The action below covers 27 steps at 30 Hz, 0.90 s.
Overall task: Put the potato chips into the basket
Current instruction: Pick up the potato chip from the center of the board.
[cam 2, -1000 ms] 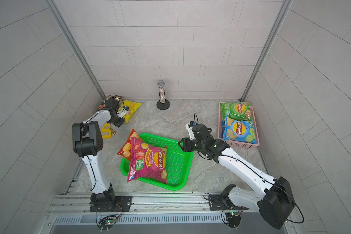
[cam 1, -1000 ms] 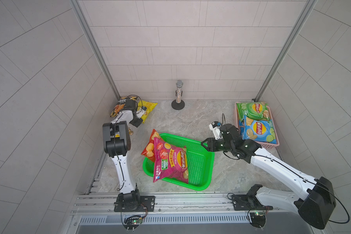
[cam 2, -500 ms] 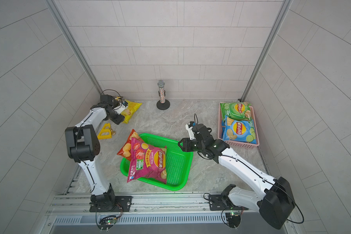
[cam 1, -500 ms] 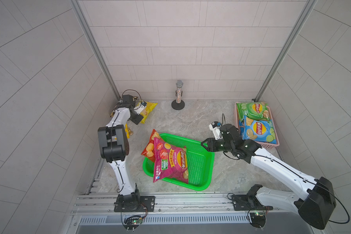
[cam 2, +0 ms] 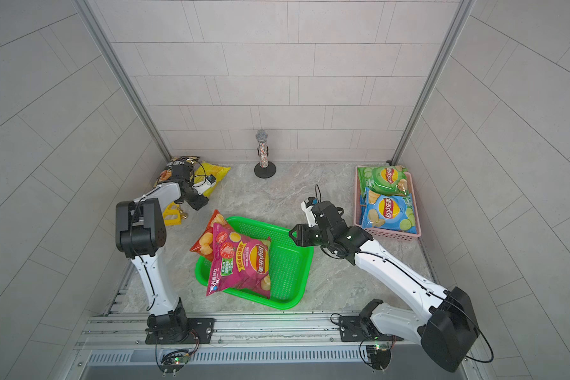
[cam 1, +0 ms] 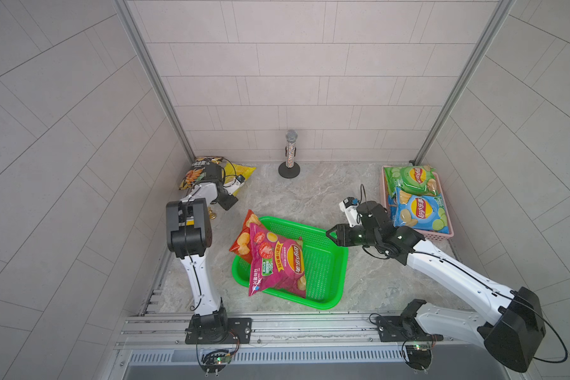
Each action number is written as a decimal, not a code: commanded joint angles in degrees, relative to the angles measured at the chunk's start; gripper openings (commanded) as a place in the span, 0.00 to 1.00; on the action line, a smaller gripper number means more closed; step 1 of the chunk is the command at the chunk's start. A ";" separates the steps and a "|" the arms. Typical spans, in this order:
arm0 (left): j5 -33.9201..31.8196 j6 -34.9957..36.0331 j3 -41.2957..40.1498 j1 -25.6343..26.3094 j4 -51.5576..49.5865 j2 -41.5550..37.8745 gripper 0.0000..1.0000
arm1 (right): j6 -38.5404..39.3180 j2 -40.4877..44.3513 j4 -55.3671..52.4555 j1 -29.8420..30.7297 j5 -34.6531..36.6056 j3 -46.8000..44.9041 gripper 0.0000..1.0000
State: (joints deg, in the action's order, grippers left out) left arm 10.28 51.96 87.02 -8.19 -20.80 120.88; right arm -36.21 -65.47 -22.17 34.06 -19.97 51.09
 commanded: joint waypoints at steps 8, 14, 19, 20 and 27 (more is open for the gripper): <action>-2.36 -2.54 -1.69 0.99 5.42 2.67 0.40 | -0.05 0.17 -0.60 -0.22 0.33 0.75 0.53; -2.77 -4.63 -2.37 1.02 6.13 0.21 0.06 | -0.36 0.43 -0.55 -0.22 0.39 0.67 0.53; -2.22 -6.32 -1.77 0.98 3.08 -3.28 0.00 | -0.54 0.73 -0.37 -0.21 -0.03 0.98 0.53; -2.32 -6.87 -1.23 1.02 2.23 -3.89 0.00 | -0.62 0.84 -0.35 -0.22 0.01 1.02 0.53; -1.21 -10.62 5.08 0.75 -7.48 -8.36 0.00 | -0.14 1.75 0.81 -0.22 -0.60 0.67 0.54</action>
State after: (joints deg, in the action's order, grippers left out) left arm 7.86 43.59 88.82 -7.46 -23.22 117.05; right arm -36.45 -65.32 -22.11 34.06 -20.36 51.09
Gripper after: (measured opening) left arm 0.053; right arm 0.537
